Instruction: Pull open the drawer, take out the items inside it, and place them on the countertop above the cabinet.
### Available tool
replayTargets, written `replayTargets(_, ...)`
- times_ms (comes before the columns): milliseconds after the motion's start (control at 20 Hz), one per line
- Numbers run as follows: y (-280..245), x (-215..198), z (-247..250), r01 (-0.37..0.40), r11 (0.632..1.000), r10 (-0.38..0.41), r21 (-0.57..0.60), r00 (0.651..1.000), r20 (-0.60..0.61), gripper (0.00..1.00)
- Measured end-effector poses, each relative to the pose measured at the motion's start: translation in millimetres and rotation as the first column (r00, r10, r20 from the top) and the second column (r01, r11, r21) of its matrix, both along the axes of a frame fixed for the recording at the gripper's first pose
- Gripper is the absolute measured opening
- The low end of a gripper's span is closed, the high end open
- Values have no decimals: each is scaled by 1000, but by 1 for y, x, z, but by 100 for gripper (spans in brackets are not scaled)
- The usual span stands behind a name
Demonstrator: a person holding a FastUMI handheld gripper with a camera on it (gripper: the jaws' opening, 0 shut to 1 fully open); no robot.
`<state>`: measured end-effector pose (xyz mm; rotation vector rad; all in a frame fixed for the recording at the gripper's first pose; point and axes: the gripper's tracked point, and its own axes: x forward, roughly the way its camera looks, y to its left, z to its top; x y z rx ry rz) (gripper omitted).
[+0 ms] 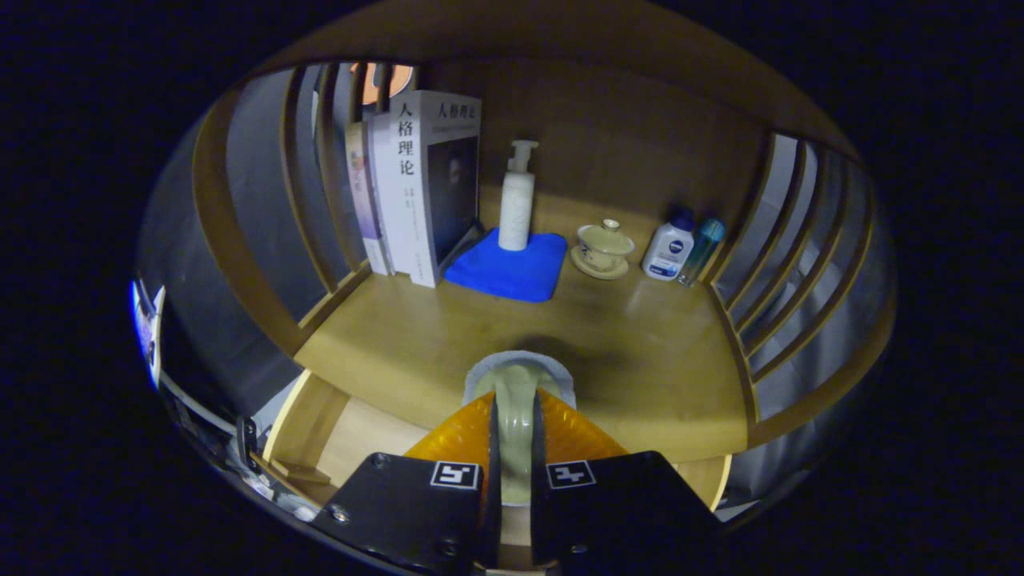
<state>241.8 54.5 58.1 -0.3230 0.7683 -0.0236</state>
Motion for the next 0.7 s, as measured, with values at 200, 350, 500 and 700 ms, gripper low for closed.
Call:
replayTargets(200,0,23,2,18,1000,-18,14,1000,5,18)
replayTargets(350,-1,34,-3,32,999,-31,21,999,-6,18)
replayTargets(500,-2,40,-14,52,997,-50,52,998,-26,18)
replayTargets(700,-10,49,-23,86,991,-85,98,996,-13,18)
